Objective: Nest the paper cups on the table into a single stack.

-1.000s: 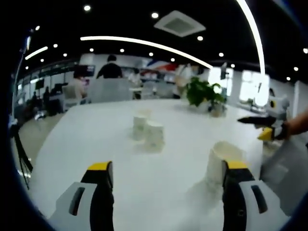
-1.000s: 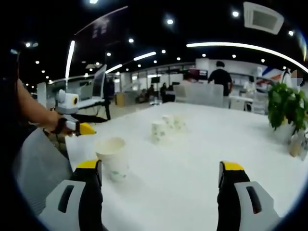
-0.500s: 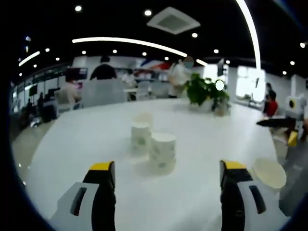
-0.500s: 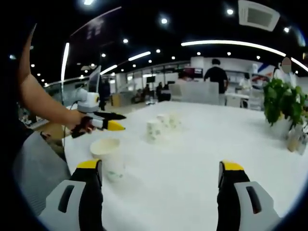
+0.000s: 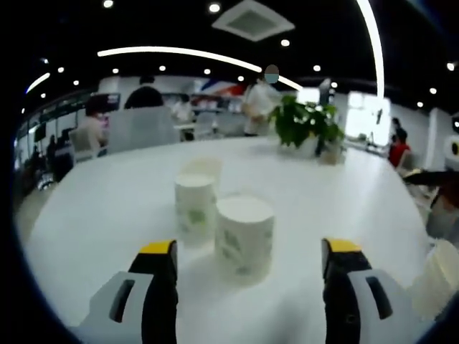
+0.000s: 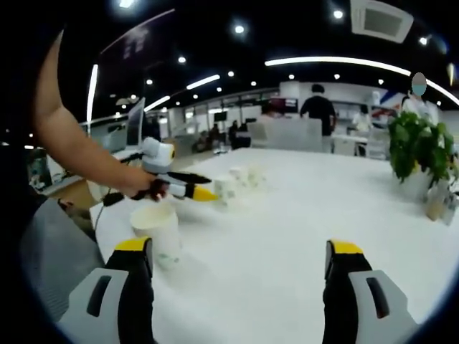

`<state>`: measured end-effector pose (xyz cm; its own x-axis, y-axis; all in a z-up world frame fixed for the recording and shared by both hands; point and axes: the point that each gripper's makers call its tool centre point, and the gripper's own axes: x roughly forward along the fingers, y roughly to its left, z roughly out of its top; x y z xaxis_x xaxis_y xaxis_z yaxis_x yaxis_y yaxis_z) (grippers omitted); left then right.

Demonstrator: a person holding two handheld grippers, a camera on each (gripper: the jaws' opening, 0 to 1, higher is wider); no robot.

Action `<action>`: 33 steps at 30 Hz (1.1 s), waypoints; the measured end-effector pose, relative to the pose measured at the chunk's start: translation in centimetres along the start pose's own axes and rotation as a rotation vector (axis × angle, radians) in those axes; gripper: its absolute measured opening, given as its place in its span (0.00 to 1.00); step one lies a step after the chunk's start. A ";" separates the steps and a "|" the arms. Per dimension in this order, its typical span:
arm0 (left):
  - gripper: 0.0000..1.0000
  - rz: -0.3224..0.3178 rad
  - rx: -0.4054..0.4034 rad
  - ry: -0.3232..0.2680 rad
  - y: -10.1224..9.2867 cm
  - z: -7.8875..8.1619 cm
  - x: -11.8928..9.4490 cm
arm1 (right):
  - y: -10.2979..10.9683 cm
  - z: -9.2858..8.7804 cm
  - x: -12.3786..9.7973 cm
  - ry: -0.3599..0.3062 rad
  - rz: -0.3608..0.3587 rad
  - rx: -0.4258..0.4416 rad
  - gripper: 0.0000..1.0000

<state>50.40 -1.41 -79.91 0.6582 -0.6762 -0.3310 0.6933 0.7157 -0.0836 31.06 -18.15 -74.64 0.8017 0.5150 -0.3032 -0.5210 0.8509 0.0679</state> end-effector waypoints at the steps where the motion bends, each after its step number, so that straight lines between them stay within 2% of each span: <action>1: 0.77 -0.004 0.006 0.005 0.0 -0.1 0.3 | 0.0 0.0 0.0 0.001 0.000 0.002 0.99; 6: 0.68 -0.016 0.020 0.027 -0.2 -0.5 1.6 | 0.0 -0.1 0.0 0.003 0.001 0.005 0.98; 11: 0.58 -0.018 0.034 0.006 -0.4 0.5 2.2 | -0.2 -0.2 -0.2 0.003 -0.006 0.010 0.98; 14: 0.57 -0.021 0.030 -0.003 -0.5 0.9 2.4 | -0.3 -0.2 -0.2 0.002 -0.006 0.011 0.98; 18: 0.54 -0.027 0.037 0.001 -0.5 1.0 2.7 | -0.3 -0.2 -0.2 0.004 -0.004 0.011 0.98; 20: 0.49 -0.023 0.048 0.006 -0.3 1.0 2.7 | -0.3 -0.3 -0.2 0.006 -0.002 0.010 0.98; 23: 0.52 -0.033 0.053 0.026 -0.4 0.7 2.9 | -0.3 -0.3 -0.2 0.006 -0.002 0.010 0.98; 29: 0.40 -0.031 0.066 0.076 -0.1 -0.8 3.3 | -0.3 -0.3 -0.2 0.008 -0.002 0.009 0.98; 33: 0.40 -0.039 0.063 0.071 -0.3 -0.5 3.4 | -0.3 -0.4 -0.2 0.012 -0.001 0.007 0.97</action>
<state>52.30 -3.80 -81.49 0.6095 -0.6875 -0.3948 0.7365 0.6753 -0.0388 30.94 -18.57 -74.94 0.7988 0.5130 -0.3143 -0.5180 0.8521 0.0742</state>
